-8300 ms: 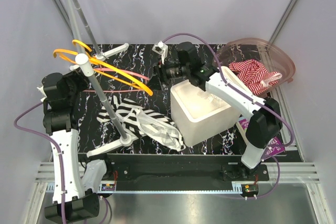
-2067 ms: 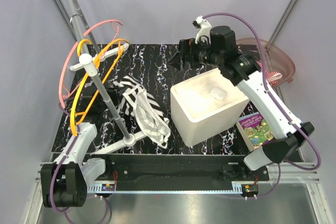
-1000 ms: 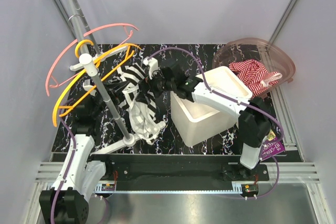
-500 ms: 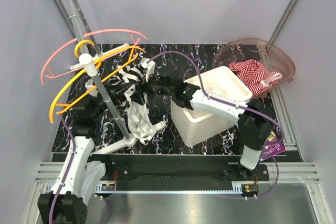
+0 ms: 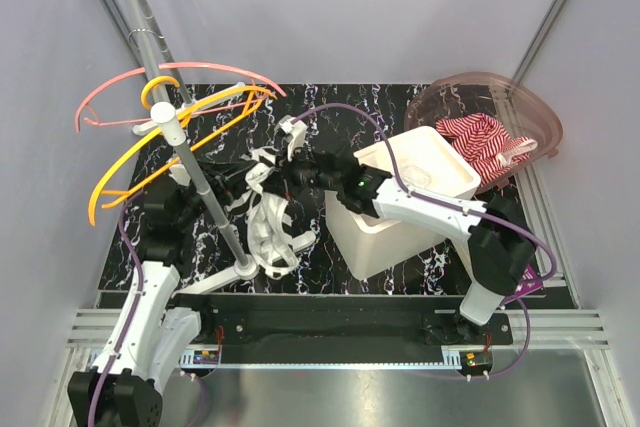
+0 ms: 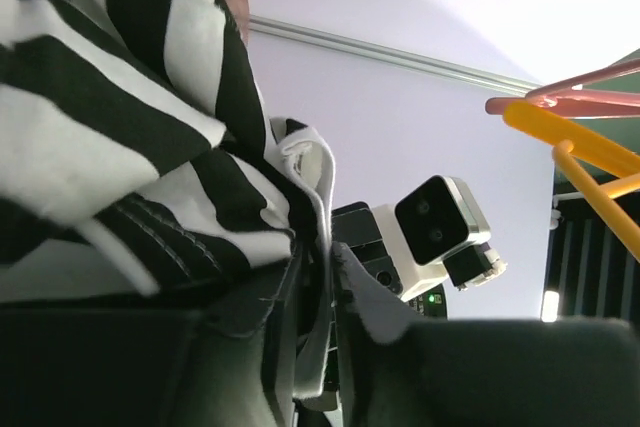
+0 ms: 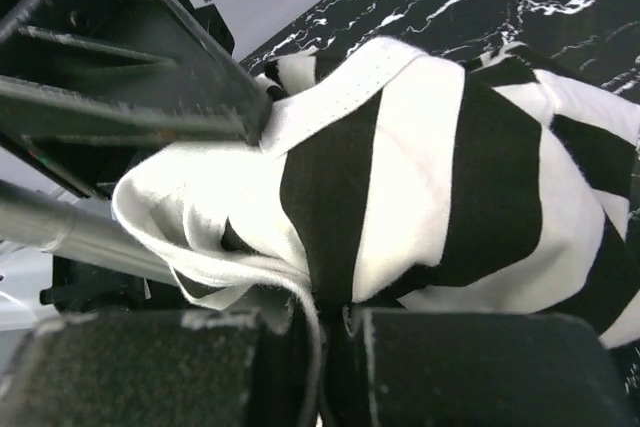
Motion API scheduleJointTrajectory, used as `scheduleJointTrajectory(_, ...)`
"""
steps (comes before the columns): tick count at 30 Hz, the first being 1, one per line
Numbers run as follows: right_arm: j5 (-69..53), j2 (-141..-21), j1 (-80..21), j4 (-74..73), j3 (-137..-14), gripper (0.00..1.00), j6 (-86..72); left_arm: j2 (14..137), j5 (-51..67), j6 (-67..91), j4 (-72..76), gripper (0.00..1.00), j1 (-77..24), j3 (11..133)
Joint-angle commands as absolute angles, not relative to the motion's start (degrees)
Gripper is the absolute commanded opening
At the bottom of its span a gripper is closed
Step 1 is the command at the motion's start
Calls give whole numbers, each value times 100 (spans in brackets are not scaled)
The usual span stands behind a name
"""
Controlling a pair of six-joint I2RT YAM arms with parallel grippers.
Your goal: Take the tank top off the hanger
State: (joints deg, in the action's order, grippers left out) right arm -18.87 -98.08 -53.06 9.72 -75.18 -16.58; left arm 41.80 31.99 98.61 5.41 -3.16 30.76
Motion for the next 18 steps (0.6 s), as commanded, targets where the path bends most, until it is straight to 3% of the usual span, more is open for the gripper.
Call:
scheduleJointTrajectory(1, -1477, -9115, -5283, 1047, -7532, 0, -1872, 3877, 3033, 9756, 440, 33, -308, 2989)
scheduleJointTrajectory(7, -1722, -8833, -4563, 941, -7497, 0, -2513, 3350, 2734, 9650, 71, 57, -141, 2593)
scheduleJointTrajectory(18, -1503, -8806, -2796, -341, -8954, 0, -2760, 2461, 2856, 8948, -1449, 61, 149, 2241)
